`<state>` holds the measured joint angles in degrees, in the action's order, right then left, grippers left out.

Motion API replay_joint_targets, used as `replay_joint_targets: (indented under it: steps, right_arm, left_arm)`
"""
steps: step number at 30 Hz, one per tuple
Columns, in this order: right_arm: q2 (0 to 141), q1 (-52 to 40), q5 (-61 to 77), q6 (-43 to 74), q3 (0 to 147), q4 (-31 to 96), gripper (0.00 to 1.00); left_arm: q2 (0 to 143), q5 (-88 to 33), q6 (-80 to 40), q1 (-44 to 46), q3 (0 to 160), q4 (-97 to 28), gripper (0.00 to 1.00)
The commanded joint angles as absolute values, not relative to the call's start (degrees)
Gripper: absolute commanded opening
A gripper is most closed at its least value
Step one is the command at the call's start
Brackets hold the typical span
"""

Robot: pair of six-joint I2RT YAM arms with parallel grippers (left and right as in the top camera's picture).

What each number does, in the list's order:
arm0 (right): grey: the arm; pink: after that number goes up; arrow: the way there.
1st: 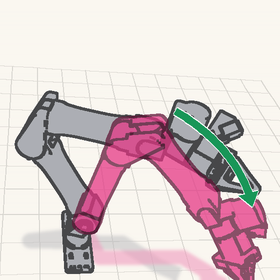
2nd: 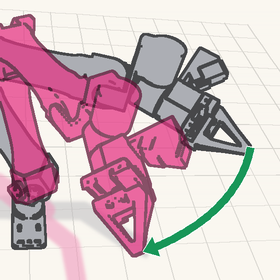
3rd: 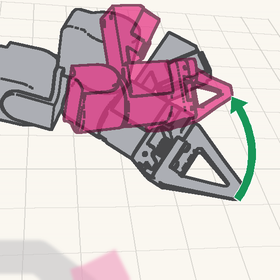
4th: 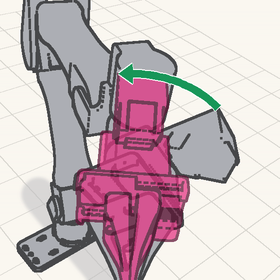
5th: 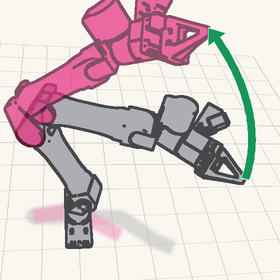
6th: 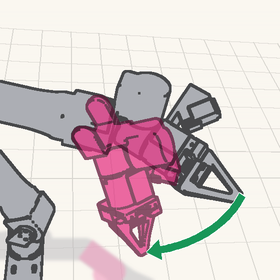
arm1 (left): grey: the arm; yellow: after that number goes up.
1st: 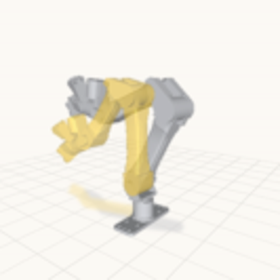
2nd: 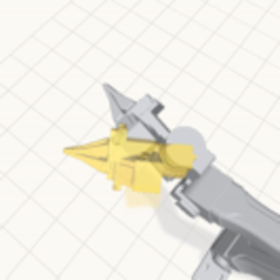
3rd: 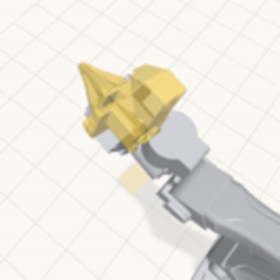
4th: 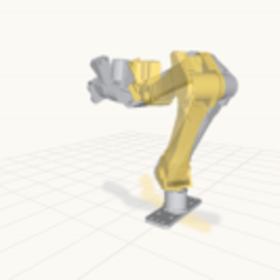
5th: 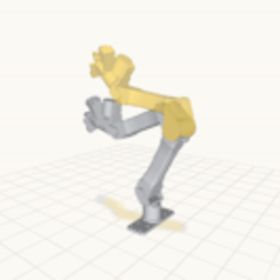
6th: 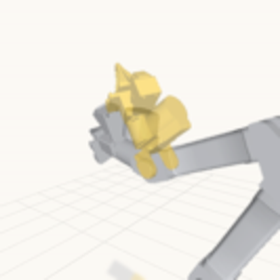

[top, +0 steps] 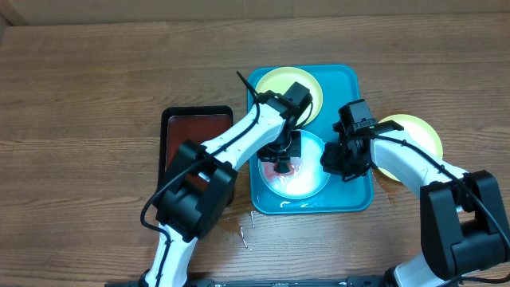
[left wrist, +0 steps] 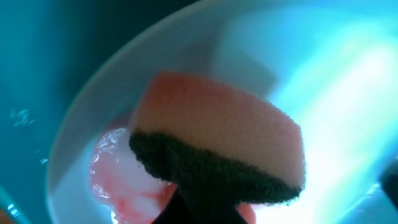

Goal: Clean dirty plates on tray and stack at the side
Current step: 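Scrub the white plate with the sponge while the right gripper holds its rim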

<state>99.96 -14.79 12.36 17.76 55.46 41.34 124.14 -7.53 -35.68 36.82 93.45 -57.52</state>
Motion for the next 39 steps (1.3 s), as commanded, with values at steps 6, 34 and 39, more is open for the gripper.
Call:
replay_joint_targets:
  steps: [6, 34, 39]
  right_arm:
    - [100.3, -15.4, 11.2, 17.6, 54.4, 41.8, 0.04]
    - [100.3, -15.4, 11.2, 17.6, 54.4, 43.1, 0.04]
    - [100.3, -15.4, 11.2, 17.6, 54.4, 43.1, 0.04]
  left_arm:
    - [126.3, -4.1, -38.2, 32.3, 94.0, -62.1, 0.04]
    - [126.3, -3.6, -35.3, 35.5, 93.9, -63.6, 0.04]
    - [126.3, 0.9, -33.0, 33.7, 94.0, -64.2, 0.04]
